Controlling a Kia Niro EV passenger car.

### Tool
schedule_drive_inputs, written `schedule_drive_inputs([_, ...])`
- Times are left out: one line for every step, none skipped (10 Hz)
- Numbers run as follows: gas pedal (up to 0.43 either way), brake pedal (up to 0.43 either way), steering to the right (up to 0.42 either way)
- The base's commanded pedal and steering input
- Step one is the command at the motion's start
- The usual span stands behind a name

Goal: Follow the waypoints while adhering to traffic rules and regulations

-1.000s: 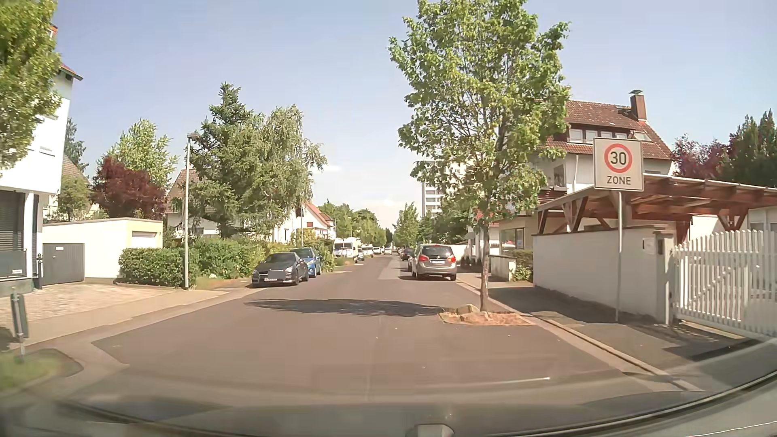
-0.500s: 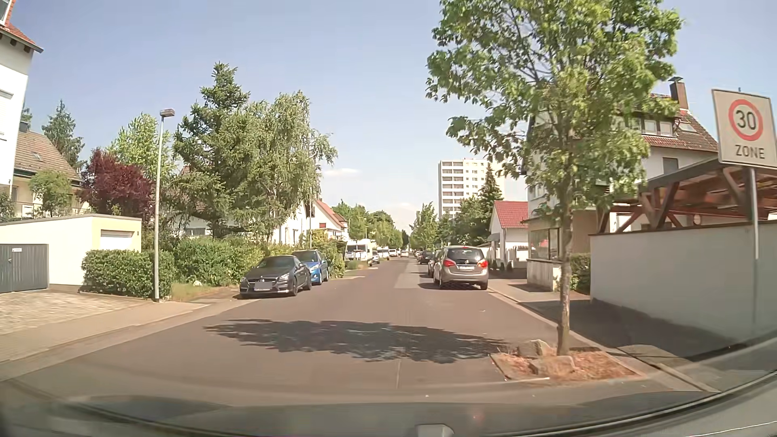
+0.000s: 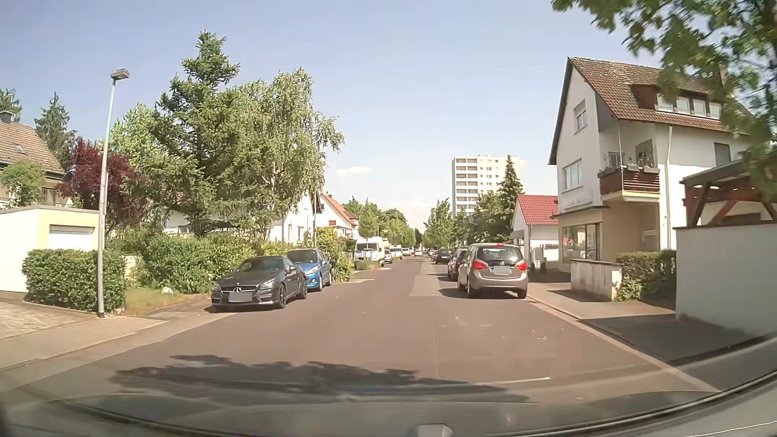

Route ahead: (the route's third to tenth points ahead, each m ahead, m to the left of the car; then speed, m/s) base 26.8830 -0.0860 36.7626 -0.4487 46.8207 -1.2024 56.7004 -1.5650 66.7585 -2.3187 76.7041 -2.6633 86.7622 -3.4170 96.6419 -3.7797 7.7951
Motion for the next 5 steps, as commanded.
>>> schedule_drive_inputs([0.130, 0.000, -0.010])
schedule_drive_inputs([0.130, 0.000, -0.009])
schedule_drive_inputs([0.130, 0.000, -0.008])
schedule_drive_inputs([0.130, 0.000, -0.006])
schedule_drive_inputs([0.130, 0.000, -0.005])
